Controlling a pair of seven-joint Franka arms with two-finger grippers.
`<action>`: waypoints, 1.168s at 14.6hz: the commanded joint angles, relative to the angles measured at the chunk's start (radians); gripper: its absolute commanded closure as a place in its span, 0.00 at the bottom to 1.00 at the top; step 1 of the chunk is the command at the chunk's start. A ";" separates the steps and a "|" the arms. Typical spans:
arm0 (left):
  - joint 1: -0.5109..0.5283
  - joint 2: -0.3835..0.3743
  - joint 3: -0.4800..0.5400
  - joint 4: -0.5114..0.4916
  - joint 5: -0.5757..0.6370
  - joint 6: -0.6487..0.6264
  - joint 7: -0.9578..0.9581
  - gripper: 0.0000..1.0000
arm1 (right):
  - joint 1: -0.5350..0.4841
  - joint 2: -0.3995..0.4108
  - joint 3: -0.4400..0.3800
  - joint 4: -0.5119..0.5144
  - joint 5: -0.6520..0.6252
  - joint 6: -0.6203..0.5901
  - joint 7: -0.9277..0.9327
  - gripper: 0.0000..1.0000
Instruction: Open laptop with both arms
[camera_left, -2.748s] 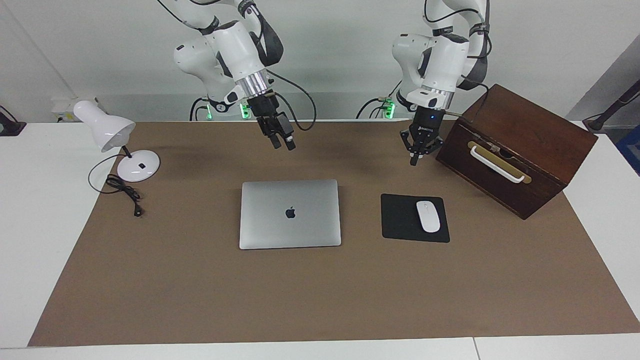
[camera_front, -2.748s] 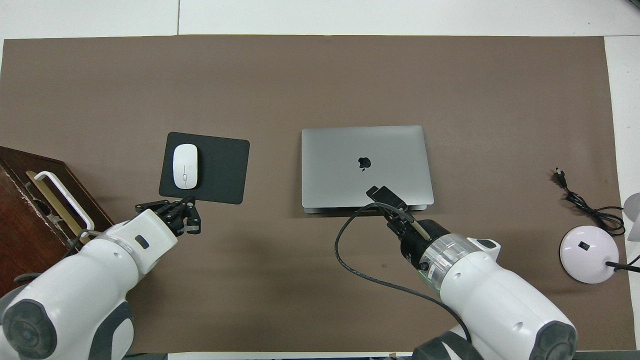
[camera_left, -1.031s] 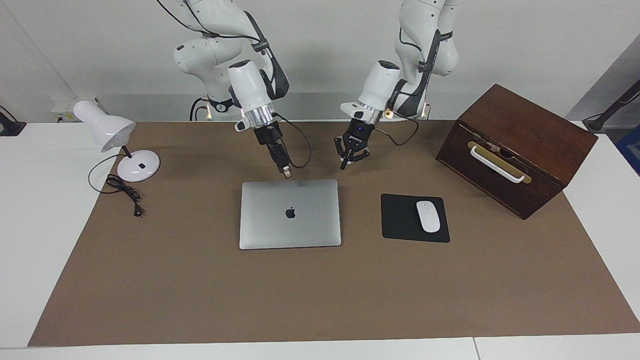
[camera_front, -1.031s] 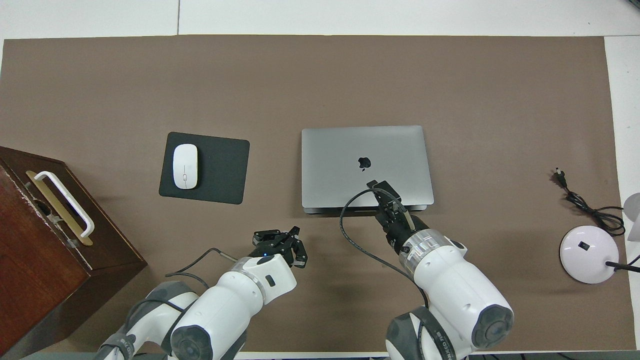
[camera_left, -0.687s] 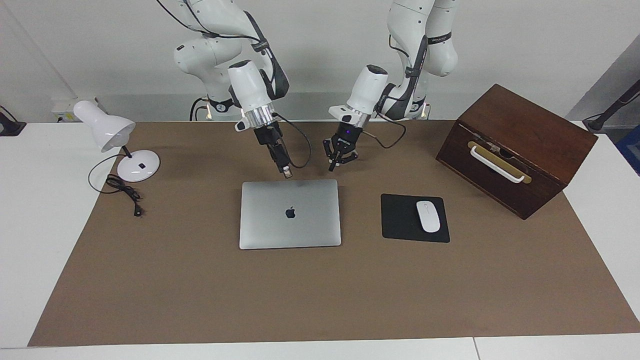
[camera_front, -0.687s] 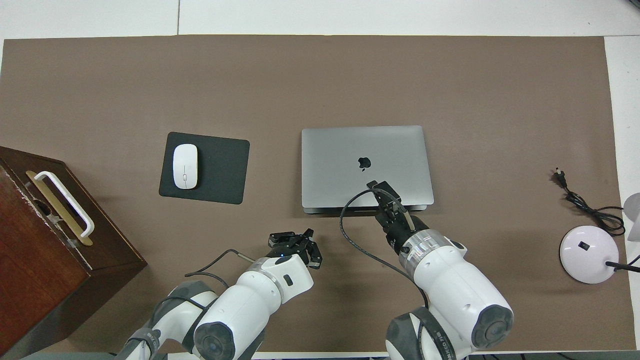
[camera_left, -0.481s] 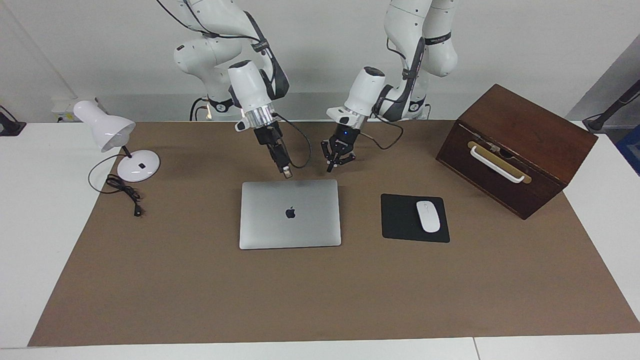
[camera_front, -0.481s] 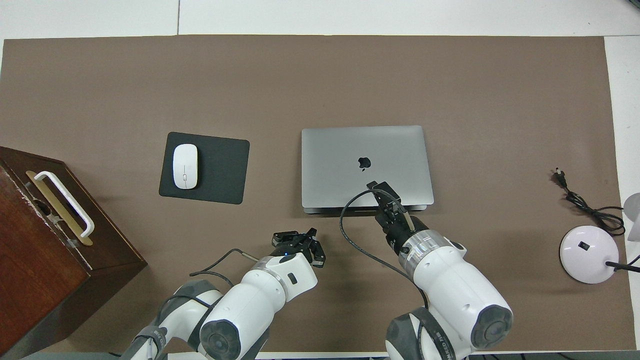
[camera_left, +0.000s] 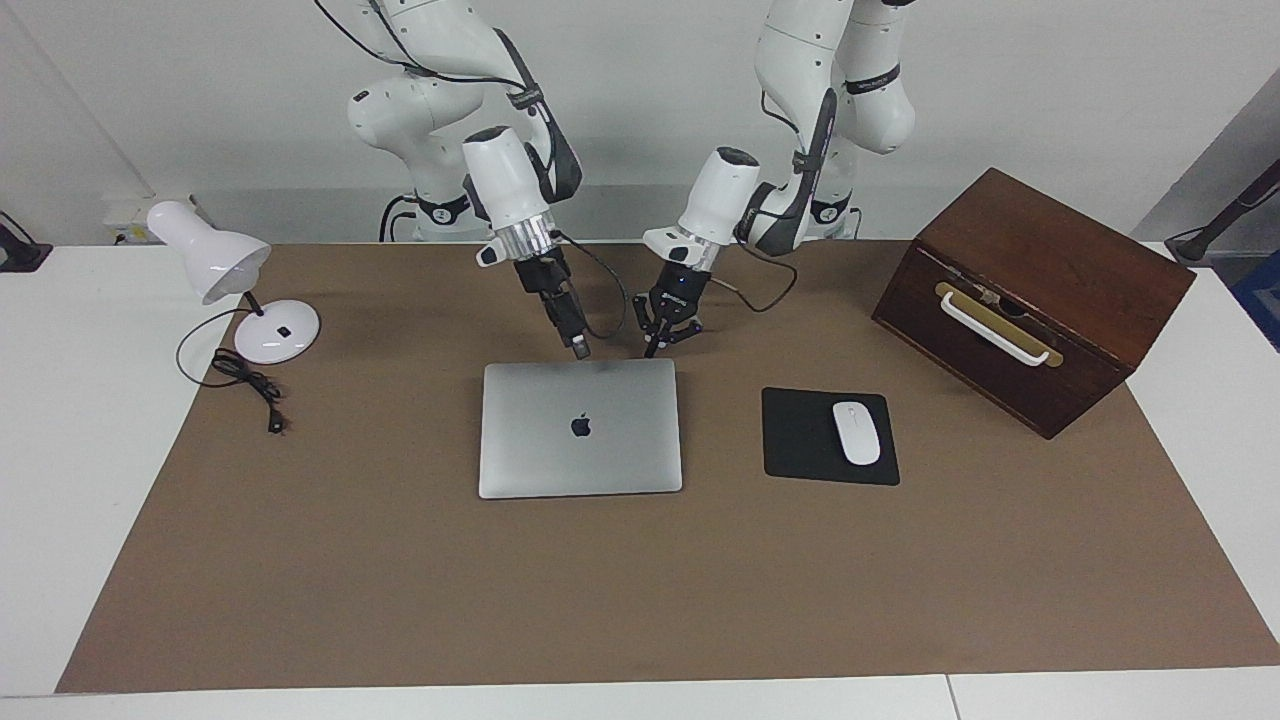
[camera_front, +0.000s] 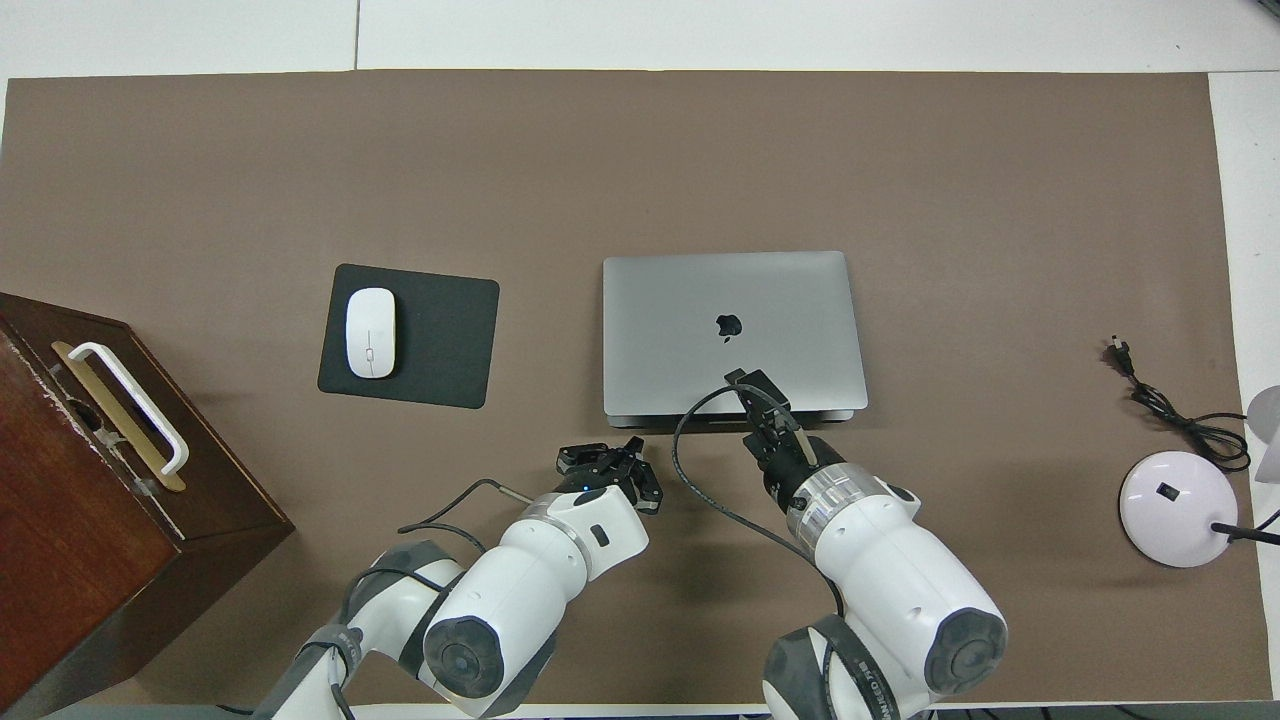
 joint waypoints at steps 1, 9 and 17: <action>-0.003 0.073 0.010 0.026 -0.015 0.087 -0.002 1.00 | 0.008 0.042 -0.001 0.006 0.017 0.058 0.017 0.00; -0.003 0.104 0.014 0.037 -0.015 0.135 -0.002 1.00 | -0.001 0.078 -0.001 0.047 0.015 0.055 0.016 0.00; -0.005 0.097 0.017 0.029 -0.015 0.137 0.007 1.00 | -0.006 0.091 -0.001 0.083 0.015 0.046 0.014 0.00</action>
